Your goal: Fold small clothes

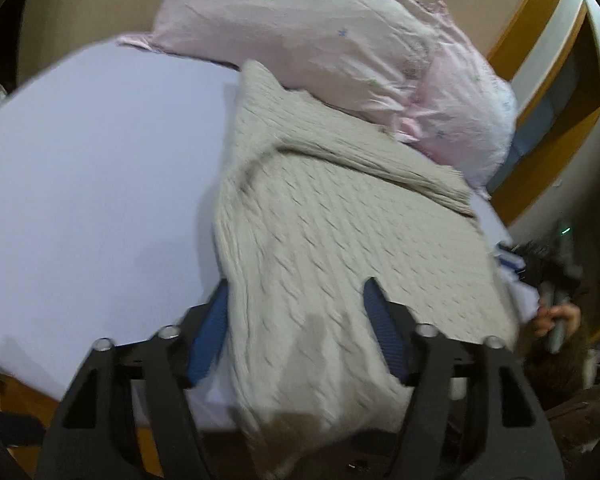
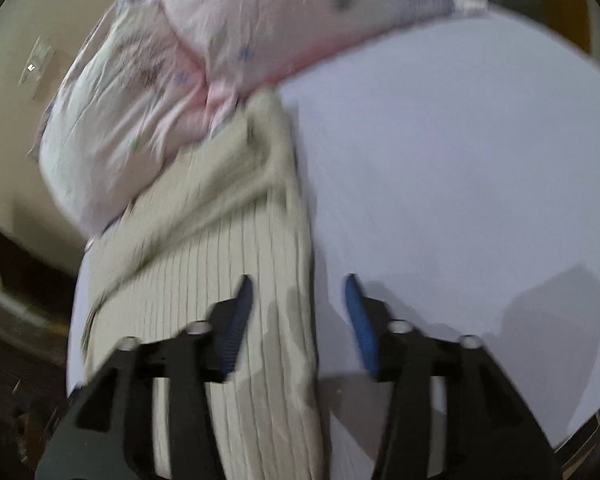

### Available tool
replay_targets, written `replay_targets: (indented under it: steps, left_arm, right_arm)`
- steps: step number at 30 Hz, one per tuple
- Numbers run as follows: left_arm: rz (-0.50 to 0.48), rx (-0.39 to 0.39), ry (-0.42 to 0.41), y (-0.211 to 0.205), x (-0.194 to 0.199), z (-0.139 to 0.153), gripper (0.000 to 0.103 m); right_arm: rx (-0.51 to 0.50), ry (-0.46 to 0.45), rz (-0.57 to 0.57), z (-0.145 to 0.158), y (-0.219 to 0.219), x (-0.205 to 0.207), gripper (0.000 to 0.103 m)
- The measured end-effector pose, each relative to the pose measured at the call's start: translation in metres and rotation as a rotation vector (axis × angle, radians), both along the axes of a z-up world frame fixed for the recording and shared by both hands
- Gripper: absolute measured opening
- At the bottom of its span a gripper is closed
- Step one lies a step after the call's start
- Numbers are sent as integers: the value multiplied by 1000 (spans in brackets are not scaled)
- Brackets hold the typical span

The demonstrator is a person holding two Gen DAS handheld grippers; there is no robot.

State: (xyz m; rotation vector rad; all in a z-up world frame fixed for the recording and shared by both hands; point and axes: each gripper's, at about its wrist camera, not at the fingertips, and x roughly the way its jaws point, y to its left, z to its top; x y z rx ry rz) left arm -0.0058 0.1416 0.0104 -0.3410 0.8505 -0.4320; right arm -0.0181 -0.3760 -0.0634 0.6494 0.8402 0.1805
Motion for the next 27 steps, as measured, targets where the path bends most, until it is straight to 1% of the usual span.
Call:
replay_targets:
  steps: [1,2,3,4,6,7,9,10,11,12,13,14,15,16,18,20,21,22,23,24,25,27]
  left_arm:
    - [-15,-34,6,1,-6,-2,54]
    - [-22,-57,11,1,-10,-3,49]
    - [-32,-82,19,2,-14,-5,45]
    - [-48,-125,35,4,-20,-8,40]
    - [-67,-179,56,6,-29,-12,34]
    - [-83,-203,70,5,-33,-15,30]
    - [-104,-211,81,2,-39,-16,23]
    - [-126,-214,90,-2,-40,-16,14]
    - [-139,-217,92,-5,-39,-14,12]
    - [-142,-220,89,-7,-39,-12,10]
    - [-148,-232,78,-8,-35,-6,8]
    - [-147,-243,56,-7,-29,3,7]
    - [-140,-246,37,-6,-23,10,7]
    - [-119,-242,4,-3,-10,23,7]
    - [-39,-231,-60,5,23,47,7]
    - [46,-238,-92,11,61,60,7]
    - [89,-241,-101,13,83,64,7]
    - [142,-228,-104,10,117,66,7]
    - [158,-211,-107,6,134,66,7]
    - [175,-187,-105,1,156,64,7]
    - [188,-152,-82,-8,184,59,7]
    - [209,-90,-18,-22,225,44,7]
  right_arm:
    - [39,-15,36,-4,2,-10,25]
    - [82,-23,77,-8,5,-21,25]
    - [139,-33,141,-15,8,-34,25]
    - [166,-40,175,-19,10,-43,25]
    - [218,-59,260,-27,11,-60,23]
    - [243,-50,293,-30,12,-64,23]
    - [271,-40,370,-37,16,-72,17]
    - [269,-35,393,-39,20,-72,8]
    - [265,-41,408,-37,24,-71,7]
    - [285,-73,418,-31,25,-67,7]
    - [324,-124,419,-20,23,-61,7]
    - [345,-168,417,-11,20,-57,7]
    - [359,-233,404,5,14,-49,7]
    - [368,-280,385,18,9,-37,7]
    - [400,-353,320,42,-2,-3,7]
    - [443,-381,238,52,-12,35,7]
    - [490,-383,169,53,-19,63,7]
    - [517,-376,121,52,-24,84,7]
    - [534,-346,43,48,-31,113,7]
    - [537,-309,-3,44,-33,132,7]
    - [546,-260,-45,38,-34,152,7]
    - [558,-156,-124,22,-32,187,7]
